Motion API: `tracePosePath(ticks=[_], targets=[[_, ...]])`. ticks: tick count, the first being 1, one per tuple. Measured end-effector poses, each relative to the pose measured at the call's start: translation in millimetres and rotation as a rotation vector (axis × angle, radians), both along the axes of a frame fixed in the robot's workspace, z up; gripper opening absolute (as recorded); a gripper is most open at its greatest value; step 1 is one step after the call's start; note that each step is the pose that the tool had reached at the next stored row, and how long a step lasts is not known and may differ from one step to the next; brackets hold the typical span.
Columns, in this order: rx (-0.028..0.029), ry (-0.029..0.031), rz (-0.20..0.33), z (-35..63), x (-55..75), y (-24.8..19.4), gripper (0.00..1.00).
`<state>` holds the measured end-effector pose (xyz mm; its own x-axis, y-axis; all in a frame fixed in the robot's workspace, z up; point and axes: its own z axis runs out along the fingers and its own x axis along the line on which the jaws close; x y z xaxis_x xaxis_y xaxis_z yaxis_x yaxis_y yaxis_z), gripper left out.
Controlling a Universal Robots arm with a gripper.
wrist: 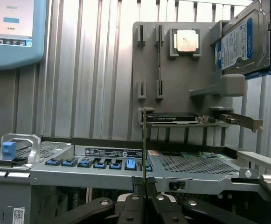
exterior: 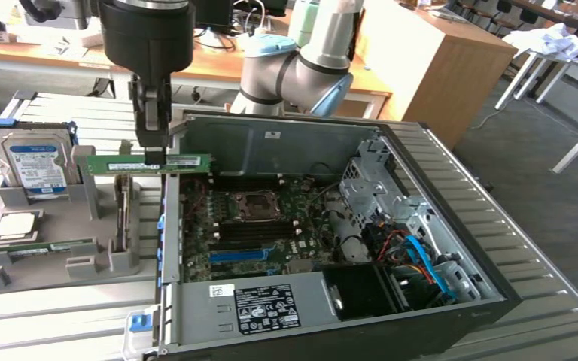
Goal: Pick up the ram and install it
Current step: 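Pick up the ram and move it above insertion slot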
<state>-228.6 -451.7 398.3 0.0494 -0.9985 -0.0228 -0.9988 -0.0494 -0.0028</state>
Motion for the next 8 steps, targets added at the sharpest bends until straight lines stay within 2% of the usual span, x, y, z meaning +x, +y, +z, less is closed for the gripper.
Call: tracePosePath(ticks=[8], targets=[[0.0000,0.0000,0.000,0.0,6.9,0.0,0.12]])
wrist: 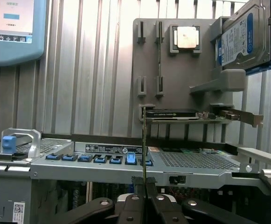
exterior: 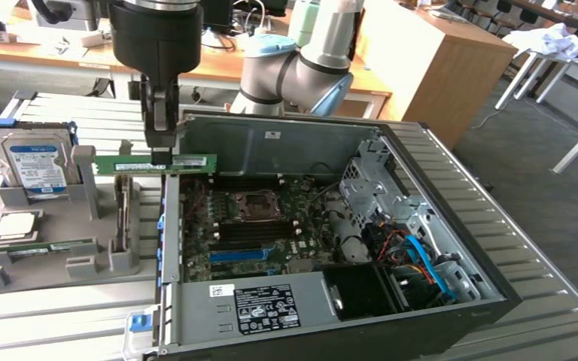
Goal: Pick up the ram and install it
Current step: 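Pick up the ram and move it above insertion slot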
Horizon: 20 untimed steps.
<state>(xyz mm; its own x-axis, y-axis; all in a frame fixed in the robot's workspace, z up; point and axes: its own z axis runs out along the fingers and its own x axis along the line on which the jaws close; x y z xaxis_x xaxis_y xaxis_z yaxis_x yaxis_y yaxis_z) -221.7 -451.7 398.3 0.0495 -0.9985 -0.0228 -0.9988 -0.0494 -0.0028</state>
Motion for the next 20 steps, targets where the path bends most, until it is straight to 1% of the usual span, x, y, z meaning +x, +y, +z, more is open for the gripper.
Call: tracePosePath(ticks=[20], targets=[[0.0001,-0.0001,0.000,0.0,17.5,0.0,0.12]])
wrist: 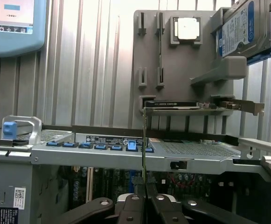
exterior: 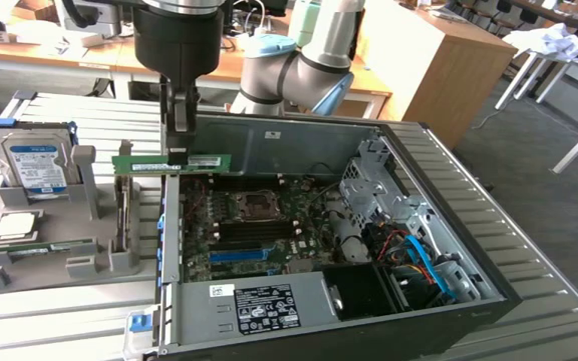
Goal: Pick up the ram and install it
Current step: 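Pick up the ram and move it above insertion slot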
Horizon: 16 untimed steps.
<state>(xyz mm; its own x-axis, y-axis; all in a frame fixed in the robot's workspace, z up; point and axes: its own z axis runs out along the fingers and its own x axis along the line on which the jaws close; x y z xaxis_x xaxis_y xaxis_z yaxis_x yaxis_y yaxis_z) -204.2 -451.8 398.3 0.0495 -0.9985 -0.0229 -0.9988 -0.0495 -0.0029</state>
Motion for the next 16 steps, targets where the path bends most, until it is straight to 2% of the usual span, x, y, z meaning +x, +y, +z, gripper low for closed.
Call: tracePosePath(ticks=[16], targets=[[0.0000,0.0000,0.000,0.0,13.3,0.0,0.12]])
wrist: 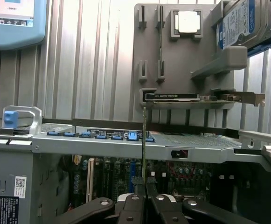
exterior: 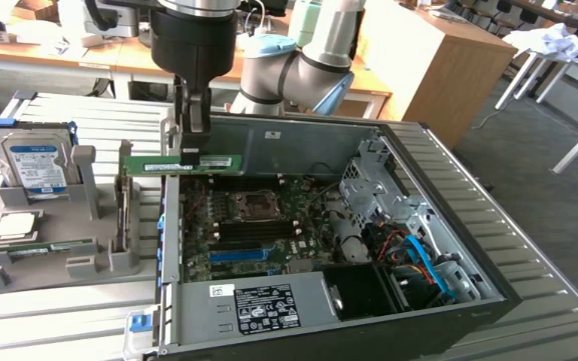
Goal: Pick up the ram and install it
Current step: 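Pick up the ram and move it above insertion slot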
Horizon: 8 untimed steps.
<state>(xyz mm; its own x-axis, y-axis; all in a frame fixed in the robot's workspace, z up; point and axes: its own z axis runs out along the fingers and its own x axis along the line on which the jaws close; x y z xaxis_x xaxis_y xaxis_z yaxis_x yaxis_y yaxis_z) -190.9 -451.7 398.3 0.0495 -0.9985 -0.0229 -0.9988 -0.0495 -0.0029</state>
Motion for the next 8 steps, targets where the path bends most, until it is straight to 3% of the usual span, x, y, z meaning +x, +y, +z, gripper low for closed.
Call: tracePosePath(ticks=[8], targets=[[0.0000,0.0000,0.000,0.0,6.8,0.0,0.12]])
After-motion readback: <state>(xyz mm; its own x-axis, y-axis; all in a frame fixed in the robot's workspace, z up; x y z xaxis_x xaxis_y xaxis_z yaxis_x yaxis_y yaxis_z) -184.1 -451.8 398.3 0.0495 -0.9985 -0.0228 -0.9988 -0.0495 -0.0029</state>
